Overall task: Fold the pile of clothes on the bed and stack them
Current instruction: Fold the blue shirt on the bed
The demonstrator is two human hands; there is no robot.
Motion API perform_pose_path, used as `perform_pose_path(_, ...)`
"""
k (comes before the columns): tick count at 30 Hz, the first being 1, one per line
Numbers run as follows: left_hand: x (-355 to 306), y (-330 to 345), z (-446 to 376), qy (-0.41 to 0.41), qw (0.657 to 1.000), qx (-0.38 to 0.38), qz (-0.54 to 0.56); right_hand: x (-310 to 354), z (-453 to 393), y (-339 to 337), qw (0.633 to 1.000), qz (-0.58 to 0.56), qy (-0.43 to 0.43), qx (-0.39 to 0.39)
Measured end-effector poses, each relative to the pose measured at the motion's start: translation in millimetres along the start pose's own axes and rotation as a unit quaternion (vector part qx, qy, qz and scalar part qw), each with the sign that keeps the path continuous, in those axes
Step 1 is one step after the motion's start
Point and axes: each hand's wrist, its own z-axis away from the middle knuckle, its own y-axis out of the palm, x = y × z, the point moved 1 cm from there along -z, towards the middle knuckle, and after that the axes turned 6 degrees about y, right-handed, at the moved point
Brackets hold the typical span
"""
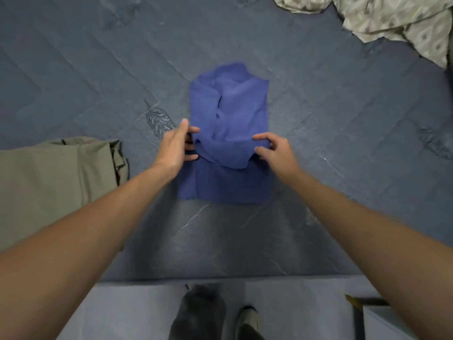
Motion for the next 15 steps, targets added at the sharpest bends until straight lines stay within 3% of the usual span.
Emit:
perform_pose_path(8, -39, 13, -98, 0.016, 1.000, 0.005, -0.016, 46, -91, -2, 0.998, -0.057, 0.007, -0.012)
perform_pose_path(15, -34, 26, -114, 0.047, 0.999, -0.016, 0.000, 38, -114, -8, 0.998, -0.068, 0.010, 0.009)
